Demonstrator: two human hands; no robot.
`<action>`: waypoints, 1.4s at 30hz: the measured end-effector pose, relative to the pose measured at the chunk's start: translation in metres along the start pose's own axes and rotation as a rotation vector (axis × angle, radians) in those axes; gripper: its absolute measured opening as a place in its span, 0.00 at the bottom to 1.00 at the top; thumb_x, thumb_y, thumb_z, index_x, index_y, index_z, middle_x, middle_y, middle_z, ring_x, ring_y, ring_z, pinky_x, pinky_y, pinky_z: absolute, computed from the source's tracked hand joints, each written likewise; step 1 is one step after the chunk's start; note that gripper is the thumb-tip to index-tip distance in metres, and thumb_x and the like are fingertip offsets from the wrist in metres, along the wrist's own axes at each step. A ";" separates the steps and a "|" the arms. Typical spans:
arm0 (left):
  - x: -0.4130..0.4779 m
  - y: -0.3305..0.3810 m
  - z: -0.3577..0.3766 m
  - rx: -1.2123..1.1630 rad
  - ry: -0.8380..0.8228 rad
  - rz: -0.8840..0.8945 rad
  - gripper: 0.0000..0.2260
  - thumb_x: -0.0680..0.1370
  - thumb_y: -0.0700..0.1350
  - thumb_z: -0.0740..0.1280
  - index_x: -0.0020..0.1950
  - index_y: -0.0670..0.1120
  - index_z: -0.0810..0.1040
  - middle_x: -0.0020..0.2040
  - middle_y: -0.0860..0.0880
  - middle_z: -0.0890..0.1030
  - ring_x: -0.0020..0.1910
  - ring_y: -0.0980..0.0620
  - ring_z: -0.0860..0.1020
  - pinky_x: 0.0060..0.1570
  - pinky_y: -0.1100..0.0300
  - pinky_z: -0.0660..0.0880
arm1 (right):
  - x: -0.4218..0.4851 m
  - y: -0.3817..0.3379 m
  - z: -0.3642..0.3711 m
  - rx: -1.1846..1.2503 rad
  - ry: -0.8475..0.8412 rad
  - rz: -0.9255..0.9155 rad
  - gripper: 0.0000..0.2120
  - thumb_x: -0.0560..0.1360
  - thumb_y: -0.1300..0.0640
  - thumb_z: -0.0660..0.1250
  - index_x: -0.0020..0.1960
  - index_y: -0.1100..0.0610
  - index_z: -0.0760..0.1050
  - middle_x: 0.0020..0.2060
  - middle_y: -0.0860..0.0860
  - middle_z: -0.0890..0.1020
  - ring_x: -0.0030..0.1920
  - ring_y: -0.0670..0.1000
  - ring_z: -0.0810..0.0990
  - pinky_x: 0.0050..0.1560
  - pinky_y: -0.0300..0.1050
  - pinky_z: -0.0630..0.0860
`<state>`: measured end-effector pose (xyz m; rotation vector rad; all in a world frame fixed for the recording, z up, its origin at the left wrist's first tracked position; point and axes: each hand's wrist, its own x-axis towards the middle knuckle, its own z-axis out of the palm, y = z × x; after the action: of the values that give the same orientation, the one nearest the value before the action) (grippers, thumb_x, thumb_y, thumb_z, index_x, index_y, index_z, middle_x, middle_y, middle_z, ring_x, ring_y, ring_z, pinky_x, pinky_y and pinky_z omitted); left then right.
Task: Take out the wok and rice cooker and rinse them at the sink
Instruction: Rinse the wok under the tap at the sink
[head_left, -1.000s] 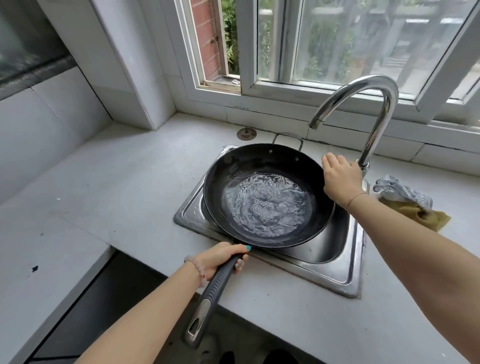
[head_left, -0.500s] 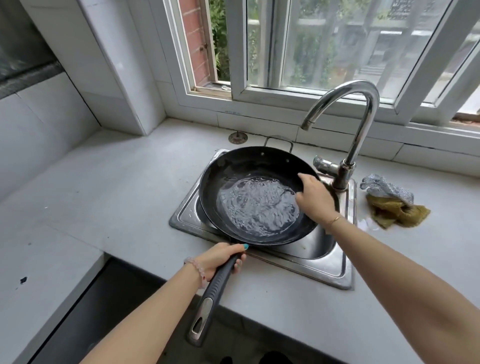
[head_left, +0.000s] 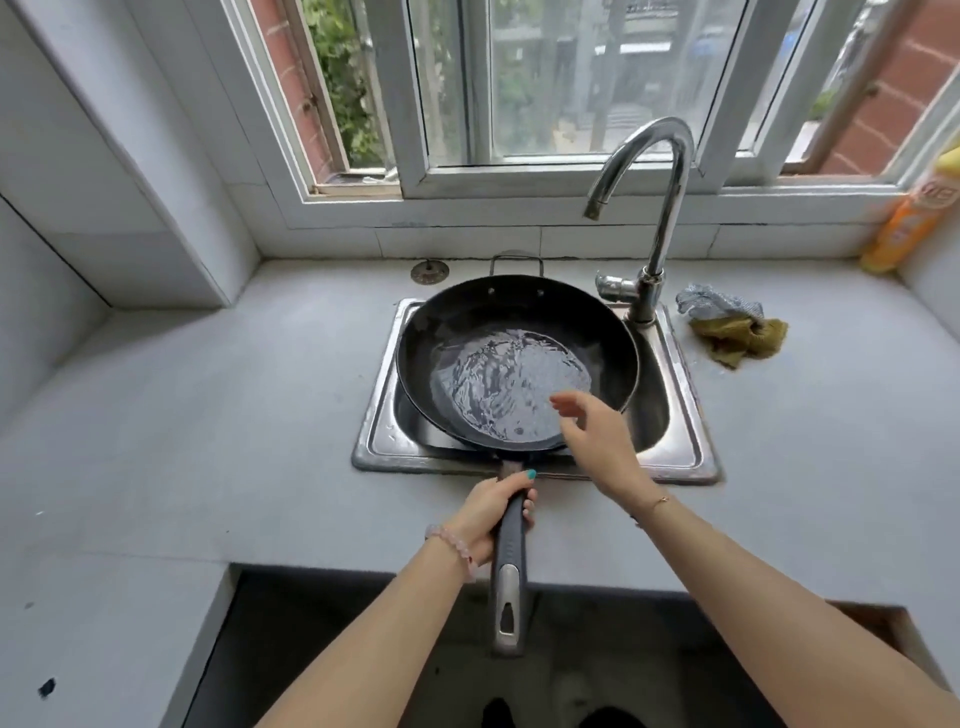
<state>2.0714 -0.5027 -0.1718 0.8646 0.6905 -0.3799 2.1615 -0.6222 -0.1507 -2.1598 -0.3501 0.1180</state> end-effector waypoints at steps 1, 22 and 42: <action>-0.001 -0.001 -0.001 -0.012 -0.005 0.004 0.08 0.79 0.39 0.62 0.40 0.42 0.70 0.26 0.49 0.74 0.20 0.58 0.70 0.22 0.68 0.70 | -0.008 -0.002 0.004 0.050 0.044 0.042 0.13 0.74 0.67 0.60 0.55 0.58 0.78 0.49 0.52 0.82 0.52 0.50 0.80 0.58 0.47 0.75; -0.040 -0.015 -0.008 0.107 0.043 -0.209 0.20 0.77 0.55 0.64 0.31 0.45 0.68 0.23 0.50 0.69 0.18 0.55 0.69 0.21 0.67 0.69 | -0.028 -0.026 0.069 1.215 -0.464 1.028 0.12 0.77 0.61 0.63 0.35 0.61 0.74 0.26 0.51 0.78 0.24 0.46 0.78 0.28 0.33 0.77; -0.069 -0.031 -0.011 0.099 0.114 0.018 0.18 0.80 0.50 0.60 0.31 0.45 0.68 0.22 0.50 0.66 0.18 0.55 0.65 0.20 0.65 0.65 | -0.038 -0.043 0.089 1.162 -0.436 0.943 0.17 0.76 0.63 0.58 0.30 0.54 0.59 0.18 0.45 0.59 0.16 0.43 0.58 0.16 0.32 0.56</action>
<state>1.9998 -0.5101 -0.1471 0.9914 0.7742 -0.3530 2.0970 -0.5403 -0.1691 -0.9549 0.4539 1.0442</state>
